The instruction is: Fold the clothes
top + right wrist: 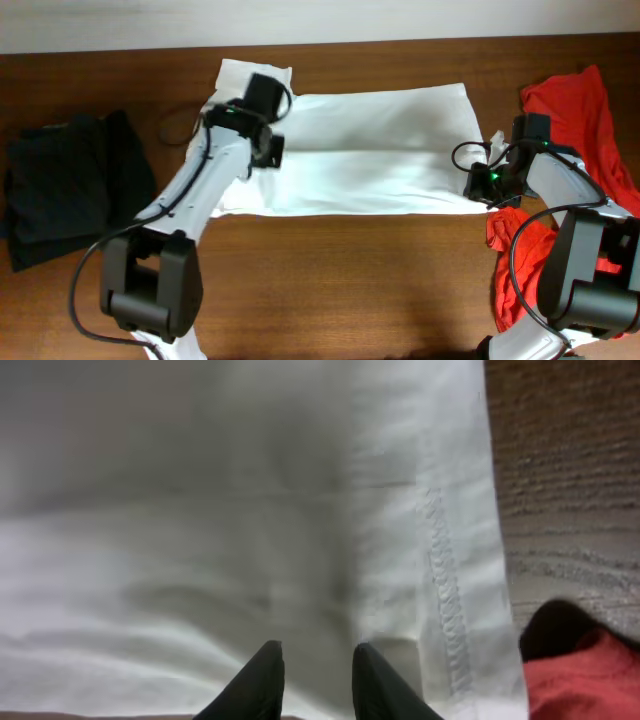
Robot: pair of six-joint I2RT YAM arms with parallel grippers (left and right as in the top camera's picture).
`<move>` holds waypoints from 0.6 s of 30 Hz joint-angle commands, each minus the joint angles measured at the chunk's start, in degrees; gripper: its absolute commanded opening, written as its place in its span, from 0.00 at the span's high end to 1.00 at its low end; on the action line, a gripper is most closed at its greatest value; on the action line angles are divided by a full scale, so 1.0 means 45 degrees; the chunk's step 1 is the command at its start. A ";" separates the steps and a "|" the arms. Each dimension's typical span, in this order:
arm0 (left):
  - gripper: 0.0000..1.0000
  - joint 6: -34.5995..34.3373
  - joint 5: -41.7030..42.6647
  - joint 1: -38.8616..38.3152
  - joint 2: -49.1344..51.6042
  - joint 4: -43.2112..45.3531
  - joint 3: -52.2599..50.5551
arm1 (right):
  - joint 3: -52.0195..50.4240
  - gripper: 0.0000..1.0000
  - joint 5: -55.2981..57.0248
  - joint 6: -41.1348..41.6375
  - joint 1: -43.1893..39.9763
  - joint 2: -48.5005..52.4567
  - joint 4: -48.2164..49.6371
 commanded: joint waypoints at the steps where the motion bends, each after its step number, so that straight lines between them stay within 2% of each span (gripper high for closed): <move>1: 0.50 0.0015 -0.0529 0.0340 -0.0049 0.1967 -0.0131 | -0.0102 0.73 0.0058 0.0049 0.0083 0.0078 -0.0010; 2: 0.39 0.0015 -0.0525 0.0427 0.0146 0.2356 -0.0141 | -0.0102 0.73 0.0058 0.0049 0.0078 0.0078 -0.0010; 3: 0.32 0.0010 -0.0481 0.0549 0.0355 0.2433 -0.0141 | -0.0102 0.73 0.0058 0.0049 0.0078 0.0078 -0.0019; 4: 0.31 0.0010 -0.0471 0.0641 0.0505 0.2210 -0.0141 | -0.0102 0.73 0.0058 0.0049 0.0078 0.0078 -0.0024; 8: 0.31 -0.0107 -0.0486 0.1205 0.0525 -0.0452 -0.0141 | -0.0102 0.73 0.0058 0.0049 0.0078 0.0078 -0.0010; 10: 0.33 -0.1569 -0.0418 0.2045 0.0529 -0.1778 -0.0141 | -0.0102 0.73 0.0058 0.0049 0.0078 0.0078 -0.0015; 12: 0.42 -0.1719 0.1991 0.3002 0.0534 -0.1938 -0.0141 | -0.0102 0.73 0.0058 0.0049 0.0078 0.0078 -0.0015; 14: 0.44 -0.1719 0.4153 0.3371 0.0563 -0.1962 -0.0209 | -0.0102 0.73 0.0058 0.0049 0.0078 0.0078 -0.0015; 18: 0.45 -0.1355 0.4818 0.3230 0.0578 -0.1953 -0.0364 | -0.0102 0.73 0.0058 0.0049 0.0078 0.0078 -0.0015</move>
